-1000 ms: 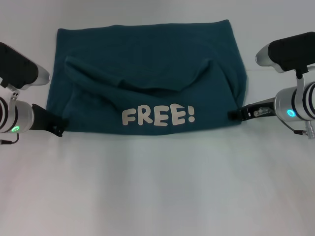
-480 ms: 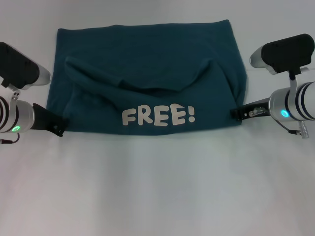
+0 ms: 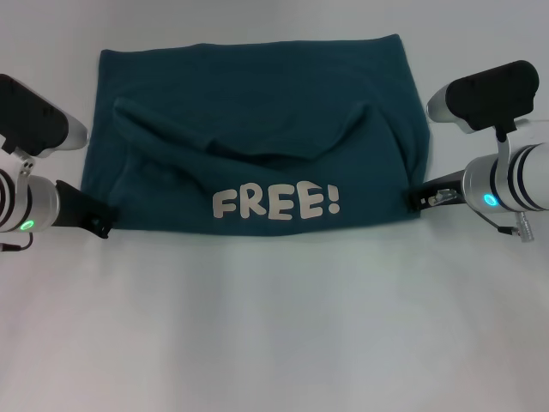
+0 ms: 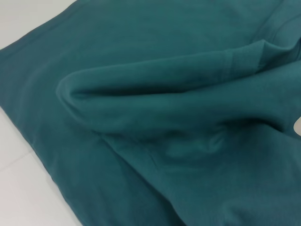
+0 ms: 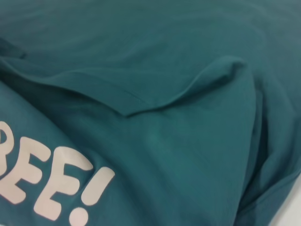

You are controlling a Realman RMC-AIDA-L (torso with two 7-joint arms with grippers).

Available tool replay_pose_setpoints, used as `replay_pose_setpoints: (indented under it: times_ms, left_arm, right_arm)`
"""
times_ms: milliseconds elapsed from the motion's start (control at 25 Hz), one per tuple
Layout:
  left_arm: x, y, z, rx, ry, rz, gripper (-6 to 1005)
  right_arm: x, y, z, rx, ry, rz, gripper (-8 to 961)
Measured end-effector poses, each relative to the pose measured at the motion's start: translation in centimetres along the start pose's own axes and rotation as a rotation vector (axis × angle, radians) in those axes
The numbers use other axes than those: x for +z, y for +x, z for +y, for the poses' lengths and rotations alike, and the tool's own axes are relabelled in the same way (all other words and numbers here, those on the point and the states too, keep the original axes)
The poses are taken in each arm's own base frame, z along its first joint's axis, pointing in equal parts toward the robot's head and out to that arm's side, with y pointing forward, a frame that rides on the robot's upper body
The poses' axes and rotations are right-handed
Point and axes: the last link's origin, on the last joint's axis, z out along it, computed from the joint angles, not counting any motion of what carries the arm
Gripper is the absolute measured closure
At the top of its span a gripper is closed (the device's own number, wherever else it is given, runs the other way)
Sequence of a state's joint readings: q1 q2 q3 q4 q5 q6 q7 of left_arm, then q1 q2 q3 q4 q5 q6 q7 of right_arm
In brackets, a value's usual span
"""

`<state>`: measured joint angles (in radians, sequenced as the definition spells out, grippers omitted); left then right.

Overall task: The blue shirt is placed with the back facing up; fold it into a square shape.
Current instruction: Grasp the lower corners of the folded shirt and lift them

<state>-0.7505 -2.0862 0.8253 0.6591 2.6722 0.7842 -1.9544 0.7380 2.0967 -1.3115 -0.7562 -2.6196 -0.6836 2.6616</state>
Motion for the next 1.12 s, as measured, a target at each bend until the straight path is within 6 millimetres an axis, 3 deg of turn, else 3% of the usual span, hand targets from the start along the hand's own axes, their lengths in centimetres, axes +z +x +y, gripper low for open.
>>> replay_pose_setpoints:
  times_ms: [320,440,840,1120]
  left_arm:
    - [0.0,-0.2,0.1,0.0,-0.001,-0.002,943]
    - [0.0,-0.2,0.1,0.0,-0.002,-0.003,943]
    - [0.0,-0.3,0.2,-0.001,-0.011,-0.007,943]
    - [-0.8,-1.0,0.4,-0.008,-0.03,-0.01,943]
  right_arm:
    - [-1.4,-1.6,0.2,0.044,-0.047,-0.043,927]
    - [-1.9,-1.6,0.3,0.039,-0.057,-0.036,925]
    - [-2.0,0.0,0.1,0.027,-0.053,0.015,929]
    - [-3.8,1.7,0.1,0.036,-0.038,-0.015,929]
